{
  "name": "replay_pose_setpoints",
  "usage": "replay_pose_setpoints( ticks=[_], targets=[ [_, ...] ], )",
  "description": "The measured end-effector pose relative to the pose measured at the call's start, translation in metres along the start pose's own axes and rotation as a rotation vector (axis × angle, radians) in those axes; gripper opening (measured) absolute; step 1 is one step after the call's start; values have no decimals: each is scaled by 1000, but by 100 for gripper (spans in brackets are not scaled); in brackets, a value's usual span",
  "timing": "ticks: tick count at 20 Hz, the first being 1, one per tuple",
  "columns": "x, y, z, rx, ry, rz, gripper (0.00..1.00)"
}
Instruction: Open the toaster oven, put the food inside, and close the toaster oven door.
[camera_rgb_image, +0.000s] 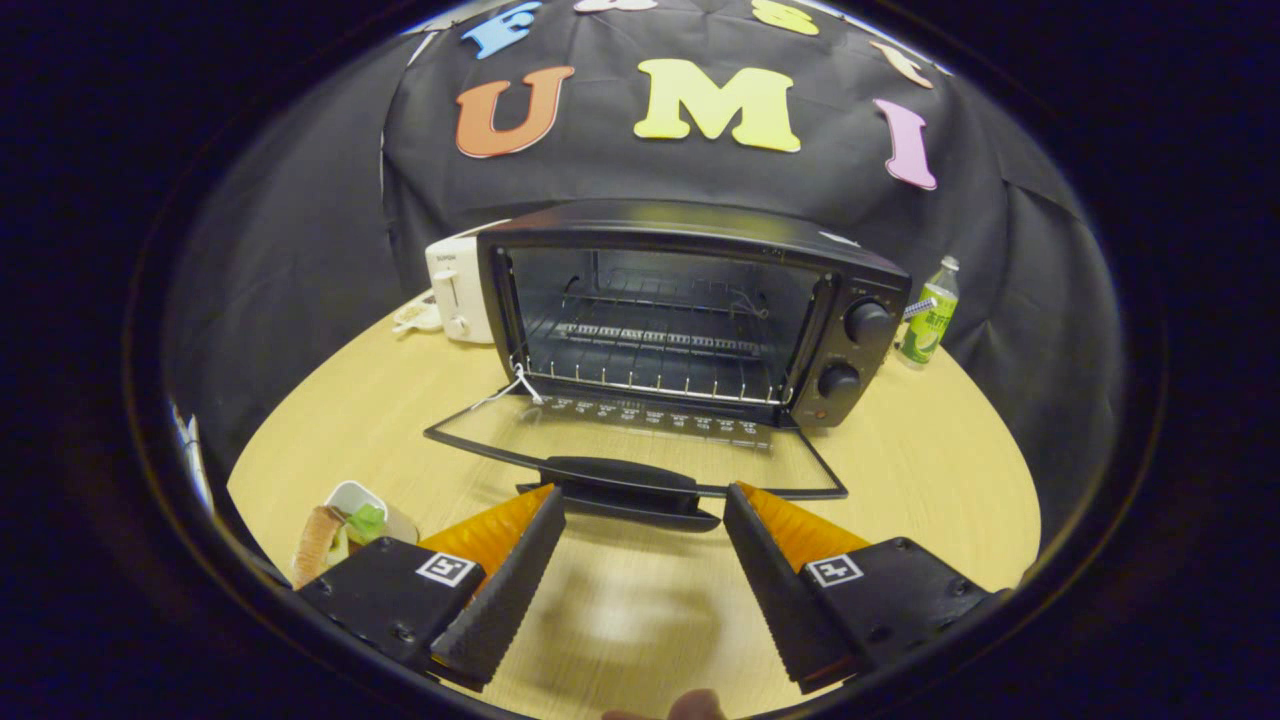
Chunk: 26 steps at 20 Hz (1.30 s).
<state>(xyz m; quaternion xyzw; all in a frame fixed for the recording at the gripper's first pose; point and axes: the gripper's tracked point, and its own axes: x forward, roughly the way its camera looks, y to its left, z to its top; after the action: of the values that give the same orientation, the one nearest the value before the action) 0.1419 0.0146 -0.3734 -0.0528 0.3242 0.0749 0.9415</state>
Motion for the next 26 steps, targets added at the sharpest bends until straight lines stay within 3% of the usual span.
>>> replay_pose_setpoints(
  ticks=[3, 7, 11, 15, 19, 26],
  targets=[
    [-9, 4, -11, -2, 47, 41, 100],
    [-68, -1, 12, 28, 18, 99, 100],
    [-139, 6, 40, 190, 95, 325, 100],
    [-190, 26, 54, 417, 261, 551, 100],
    [-182, 44, 43, 533, 362, 594, 100],
    [-132, 112, -7, 534, 558, 639, 97]
  ],
)
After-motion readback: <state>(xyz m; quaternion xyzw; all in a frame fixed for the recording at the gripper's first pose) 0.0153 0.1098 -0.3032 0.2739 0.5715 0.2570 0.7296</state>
